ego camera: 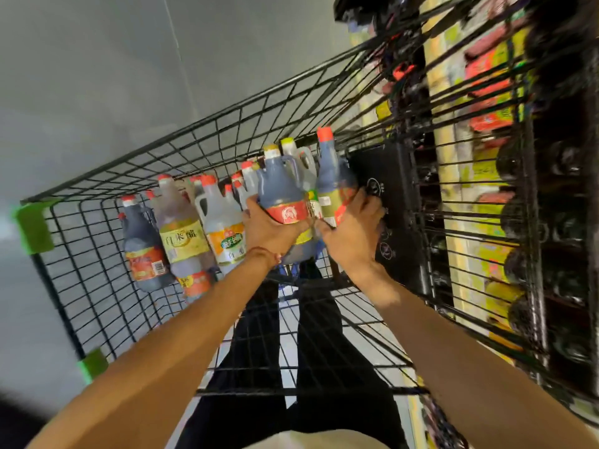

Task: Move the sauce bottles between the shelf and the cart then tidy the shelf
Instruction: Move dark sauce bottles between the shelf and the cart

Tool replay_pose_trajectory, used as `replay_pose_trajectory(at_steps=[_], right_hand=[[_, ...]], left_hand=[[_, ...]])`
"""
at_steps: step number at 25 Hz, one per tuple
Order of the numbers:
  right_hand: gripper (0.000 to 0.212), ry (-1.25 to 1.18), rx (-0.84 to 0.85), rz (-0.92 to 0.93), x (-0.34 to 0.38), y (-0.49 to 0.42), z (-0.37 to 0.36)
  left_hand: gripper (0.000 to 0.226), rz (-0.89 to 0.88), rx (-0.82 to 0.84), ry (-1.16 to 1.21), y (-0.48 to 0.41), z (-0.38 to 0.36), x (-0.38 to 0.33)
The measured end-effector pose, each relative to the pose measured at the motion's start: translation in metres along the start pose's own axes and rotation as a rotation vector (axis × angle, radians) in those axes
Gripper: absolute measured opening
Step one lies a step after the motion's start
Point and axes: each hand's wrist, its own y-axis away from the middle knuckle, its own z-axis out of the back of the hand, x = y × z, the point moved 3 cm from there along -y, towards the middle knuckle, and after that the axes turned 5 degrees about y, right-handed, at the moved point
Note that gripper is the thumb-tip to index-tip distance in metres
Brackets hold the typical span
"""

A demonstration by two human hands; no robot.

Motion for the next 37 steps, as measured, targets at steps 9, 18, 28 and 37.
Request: replay_pose_trajectory(at_steps=[9,18,28,37], right_hand=[[0.114,-0.107,-0.004,-0.04,0.001,-0.001,-0.008],[0.117,0.076,-0.096,-0.05,0.007,-0.002,-0.013],[0.103,-0.11,-0.055,-0.162,0.01,0.002,-0.005],[0.126,-0.286,0.105,-0.093,0.008,0.02,-0.011]], left_hand=[[0.097,-0.037,-0.063,-0.04,0.011,0.038,0.01],[0.086,-0.012,0.043,0.066,0.0,0.049,0.025],[0.088,-0.022,0.111,0.093,-0.001,0.052,0.03],[0.094,-0.042,0.105,0.106,-0.003,0.056,0.037]])
